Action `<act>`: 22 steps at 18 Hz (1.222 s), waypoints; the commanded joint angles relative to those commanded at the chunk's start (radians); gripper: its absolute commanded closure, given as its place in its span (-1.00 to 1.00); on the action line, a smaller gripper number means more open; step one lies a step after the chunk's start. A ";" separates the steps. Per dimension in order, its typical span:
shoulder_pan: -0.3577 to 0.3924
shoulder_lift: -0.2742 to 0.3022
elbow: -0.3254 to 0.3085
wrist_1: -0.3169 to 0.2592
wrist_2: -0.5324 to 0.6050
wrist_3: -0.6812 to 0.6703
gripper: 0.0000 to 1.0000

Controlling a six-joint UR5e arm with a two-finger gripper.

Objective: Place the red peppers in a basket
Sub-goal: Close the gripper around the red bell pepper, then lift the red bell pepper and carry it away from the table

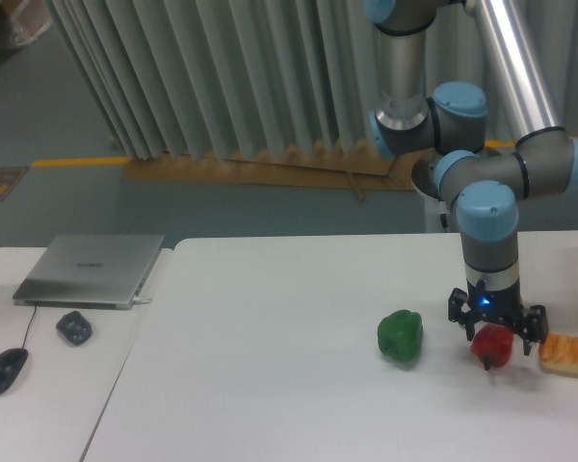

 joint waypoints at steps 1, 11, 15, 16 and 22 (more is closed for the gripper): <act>-0.003 -0.003 0.005 0.000 0.002 0.000 -0.53; -0.002 0.023 0.020 -0.008 -0.008 0.031 0.12; 0.006 0.061 0.020 -0.017 -0.020 0.032 0.12; 0.009 0.072 0.020 -0.018 -0.023 0.034 0.13; 0.115 0.144 0.026 -0.122 -0.024 0.268 0.14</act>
